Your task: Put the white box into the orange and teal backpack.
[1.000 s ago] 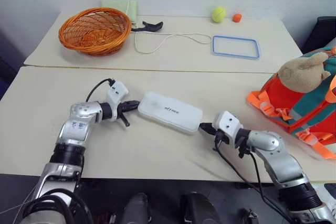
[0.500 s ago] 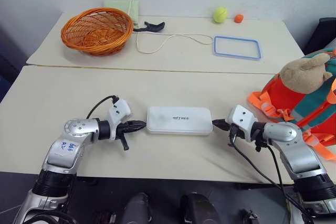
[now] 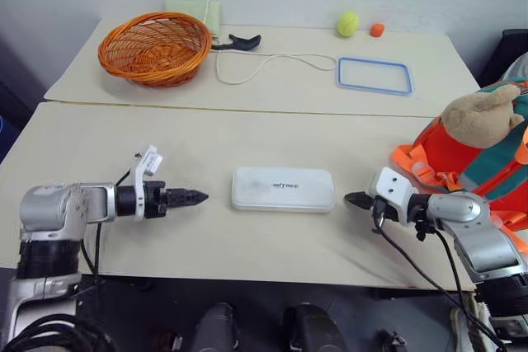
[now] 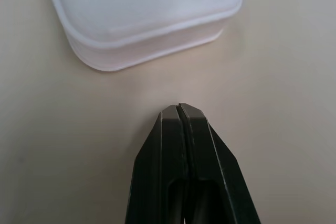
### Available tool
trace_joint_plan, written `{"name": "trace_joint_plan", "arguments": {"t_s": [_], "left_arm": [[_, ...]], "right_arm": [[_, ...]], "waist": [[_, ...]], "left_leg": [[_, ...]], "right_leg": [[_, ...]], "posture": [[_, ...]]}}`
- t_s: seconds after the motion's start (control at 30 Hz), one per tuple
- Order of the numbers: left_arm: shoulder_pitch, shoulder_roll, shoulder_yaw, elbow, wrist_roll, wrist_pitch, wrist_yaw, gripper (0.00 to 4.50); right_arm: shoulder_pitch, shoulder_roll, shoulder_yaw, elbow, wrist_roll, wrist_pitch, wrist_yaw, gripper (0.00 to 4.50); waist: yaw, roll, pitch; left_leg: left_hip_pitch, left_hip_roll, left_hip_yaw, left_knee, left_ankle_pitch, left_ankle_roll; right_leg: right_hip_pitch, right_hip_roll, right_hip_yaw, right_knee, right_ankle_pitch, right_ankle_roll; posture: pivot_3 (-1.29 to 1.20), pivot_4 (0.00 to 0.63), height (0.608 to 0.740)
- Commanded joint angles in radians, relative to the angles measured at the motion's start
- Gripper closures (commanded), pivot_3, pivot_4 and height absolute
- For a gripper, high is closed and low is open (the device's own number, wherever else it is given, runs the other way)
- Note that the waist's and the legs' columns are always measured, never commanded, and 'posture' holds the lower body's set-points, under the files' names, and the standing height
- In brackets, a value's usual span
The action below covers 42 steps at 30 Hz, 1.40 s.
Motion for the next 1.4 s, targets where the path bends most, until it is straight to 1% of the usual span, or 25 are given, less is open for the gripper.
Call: {"name": "trace_joint_plan", "arguments": {"t_s": [0.03, 0.1, 0.17, 0.37, 0.53, 0.67, 0.7, 0.77, 0.83, 0.93, 1.0, 1.13, 1.2, 1.23, 1.3, 1.37, 1.4], "left_arm": [[-0.074, -0.021, -0.013, 0.083, -0.007, 0.125, 0.055, 0.04], [-0.129, -0.013, -0.076, 0.187, -0.051, 0.187, 0.077, 0.01], [-0.186, -0.023, -0.106, 0.301, -0.12, 0.199, 0.1, 0.01], [-0.303, -0.104, -0.098, 0.476, -0.154, 0.199, 0.194, 0.01], [-0.358, -0.182, -0.101, 0.533, -0.161, 0.199, 0.217, 0.01], [-0.386, -0.216, -0.105, 0.567, -0.158, 0.199, 0.217, 0.01], [-0.386, -0.227, -0.123, 0.554, -0.149, 0.199, 0.212, 0.01], [-0.388, -0.252, -0.121, 0.538, -0.123, 0.195, 0.225, 0.01], [-0.402, -0.272, -0.092, 0.545, -0.127, 0.197, 0.218, 0.01], [-0.413, -0.3, -0.055, 0.544, -0.135, 0.197, 0.215, 0.64], [-0.409, -0.305, -0.056, 0.532, -0.139, 0.198, 0.209, 1.22], [-0.397, -0.302, -0.071, 0.498, -0.193, 0.199, 0.207, 2.44], [-0.37, -0.306, -0.048, 0.428, -0.211, 0.199, 0.22, 3.09], [-0.35, -0.304, -0.048, 0.378, -0.226, 0.199, 0.219, 3.26], [-0.301, -0.318, -0.009, 0.259, -0.245, 0.18, 0.216, 3.29], [-0.237, -0.31, -0.007, 0.131, -0.241, 0.104, 0.195, 3.29], [-0.21, -0.314, 0.013, 0.087, -0.248, 0.067, 0.187, 3.29]], "right_arm": [[-0.027, -0.006, -0.005, 0.015, 0.003, -0.038, 0.023, 4.5], [-0.04, -0.006, 0.003, 0.032, -0.002, -0.051, 0.031, 4.5], [-0.056, 0.0, 0.01, 0.052, -0.008, -0.062, 0.035, 4.5], [-0.109, 0.036, 0.045, 0.114, -0.026, -0.103, 0.046, 4.5], [-0.154, 0.081, 0.086, 0.155, -0.051, -0.135, 0.051, 4.5], [-0.168, 0.089, 0.096, 0.175, -0.073, -0.154, 0.049, 4.5], [-0.169, 0.091, 0.097, 0.175, -0.074, -0.155, 0.05, 4.5], [-0.169, 0.095, 0.1, 0.168, -0.071, -0.154, 0.057, 4.5], [-0.171, 0.099, 0.099, 0.159, -0.068, -0.151, 0.06, 4.5], [-0.169, 0.101, 0.095, 0.151, -0.064, -0.15, 0.061, 4.5], [-0.165, 0.102, 0.094, 0.146, -0.064, -0.15, 0.063, 4.5], [-0.123, 0.1, 0.073, 0.101, -0.039, -0.143, 0.063, 4.5], [-0.062, 0.092, 0.024, 0.043, 0.013, -0.125, 0.067, 4.5], [-0.028, 0.088, -0.005, 0.014, 0.038, -0.116, 0.064, 4.5], [0.044, 0.084, -0.075, -0.05, 0.094, -0.082, 0.044, 4.5], [0.127, 0.083, -0.158, -0.119, 0.158, -0.054, 0.02, 4.5], [0.169, 0.089, -0.201, -0.155, 0.195, -0.033, 0.004, 4.33]], "waist": [[-0.002, 0.0, 0.0], [-0.003, 0.0, 0.0], [-0.003, 0.0, 0.0], [0.007, 0.0, 0.0], [0.016, 0.0, 0.0], [0.017, 0.0, 0.0], [0.017, 0.0, 0.0], [0.017, 0.0, 0.0], [0.017, 0.0, 0.0], [0.017, 0.0, 0.0], [0.014, 0.0, 0.0], [0.016, 0.0, 0.0], [0.019, 0.0, 0.0], [0.019, 0.0, 0.0], [0.019, 0.0, 0.0], [0.02, 0.0, 0.0], [0.02, 0.0, 0.0]], "left_leg": [[0.0, 0.0, 0.0, 0.0, 0.0, 0.0], [0.0, 0.0, 0.0, 0.0, 0.0, 0.0], [0.001, 0.0, 0.0, 0.0, 0.0, -0.001], [0.001, 0.0, 0.0, 0.001, 0.0, -0.001], [0.001, -0.001, 0.0, 0.002, 0.0, -0.001], [0.001, -0.001, 0.0, 0.002, 0.0, -0.001], [0.001, -0.001, 0.001, 0.002, 0.0, -0.001], [0.001, 0.0, 0.001, 0.002, 0.001, -0.001], [0.001, 0.0, 0.001, 0.003, 0.001, -0.001], [0.001, 0.0, 0.001, 0.003, 0.001, -0.001], [0.001, 0.0, 0.001, 0.002, 0.001, -0.001], [0.001, 0.0, 0.001, 0.002, 0.001, -0.002], [0.001, 0.0, 0.001, 0.002, 0.001, -0.002], [0.001, 0.0, 0.0, 0.001, 0.001, -0.002], [0.0, 0.0, 0.0, 0.001, 0.001, -0.002], [-0.001, 0.0, 0.0, 0.001, 0.001, -0.002], [-0.001, 0.0, 0.0, 0.001, 0.001, -0.002]], "right_leg": [[0.0, 0.0, 0.0, 0.0, 0.0, 0.0], [0.0, 0.0, 0.0, 0.0, 0.0, 0.0], [0.0, 0.001, 0.0, 0.001, 0.0, 0.0], [0.0, 0.0, 0.0, 0.001, 0.0, 0.0], [0.001, 0.0, 0.0, 0.001, 0.0, 0.0], [0.001, 0.0, 0.0, 0.001, 0.0, 0.0], [0.001, 0.0, 0.0, 0.001, 0.0, 0.0], [0.0, 0.0, 0.0, 0.001, 0.0, 0.0], [0.001, 0.001, 0.0, 0.002, 0.0, 0.0], [0.0, 0.001, 0.0, 0.001, 0.0, 0.0], [0.0, 0.001, 0.0, 0.002, 0.0, 0.0], [0.0, 0.001, 0.0, 0.001, 0.0, 0.0], [0.0, 0.001, 0.0, 0.001, 0.0, 0.0], [0.0, 0.001, 0.0, 0.001, 0.0, 0.0], [0.0, 0.001, 0.0, 0.001, 0.0, 0.0], [0.0, 0.001, 0.0, 0.001, 0.0, 0.0], [-0.001, 0.001, 0.0, 0.001, 0.0, 0.0]], "posture": [[0.0, 0.15, 0.74], [0.0, 0.15, 0.74], [0.0, 0.15, 0.74], [0.0, 0.15, 0.74], [0.0, 0.15, 0.74], [0.0, 0.15, 0.74], [0.0, 0.15, 0.74], [0.0, 0.15, 0.74], [0.0, 0.15, 0.74], [0.0, 0.15, 0.74], [0.0, 0.15, 0.74], [0.0, 0.15, 0.74], [0.0, 0.15, 0.74], [0.0, 0.15, 0.74], [0.0, 0.15, 0.74], [0.0, 0.15, 0.74], [0.0, 0.15, 0.74]]}}
